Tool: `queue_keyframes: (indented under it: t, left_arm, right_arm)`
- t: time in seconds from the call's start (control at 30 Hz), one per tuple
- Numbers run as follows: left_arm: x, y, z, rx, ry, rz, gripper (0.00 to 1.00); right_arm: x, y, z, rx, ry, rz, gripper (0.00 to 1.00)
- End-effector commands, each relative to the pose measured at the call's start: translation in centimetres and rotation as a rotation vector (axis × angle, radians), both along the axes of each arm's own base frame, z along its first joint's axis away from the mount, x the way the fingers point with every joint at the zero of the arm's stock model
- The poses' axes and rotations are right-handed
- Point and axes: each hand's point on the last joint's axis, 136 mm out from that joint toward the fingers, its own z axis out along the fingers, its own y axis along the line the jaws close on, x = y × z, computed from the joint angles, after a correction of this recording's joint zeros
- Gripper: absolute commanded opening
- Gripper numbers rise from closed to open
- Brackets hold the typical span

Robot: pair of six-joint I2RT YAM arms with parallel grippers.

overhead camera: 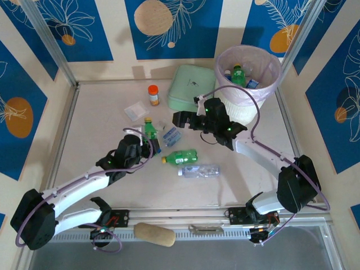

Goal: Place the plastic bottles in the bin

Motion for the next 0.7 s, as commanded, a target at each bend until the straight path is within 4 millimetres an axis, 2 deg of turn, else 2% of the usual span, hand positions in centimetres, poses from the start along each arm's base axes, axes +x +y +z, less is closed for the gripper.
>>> queue_keyframes:
  t: [0.0, 0.13, 0.33, 0.67]
  left_arm:
    - [-0.1, -3.2, 3.1, -0.053, -0.123, -0.190, 0.50]
    - [-0.3, -4.7, 3.8, -0.081, -0.147, -0.267, 0.51]
    - [-0.1, -6.0, 4.3, -0.092, -0.162, -0.325, 0.51]
    - [0.3, -6.3, 4.5, -0.098, -0.180, -0.325, 0.51]
  right_arm:
    - [-0.8, 2.4, 2.7, 0.109, -0.020, 0.118, 0.97]
    - [-1.3, 3.7, 2.7, 0.129, 0.001, 0.169, 0.92]
    - [-2.0, 5.9, 1.4, 0.157, 0.062, 0.223, 0.86]
    - [-3.0, 7.7, -1.1, 0.108, 0.125, 0.255, 0.84]
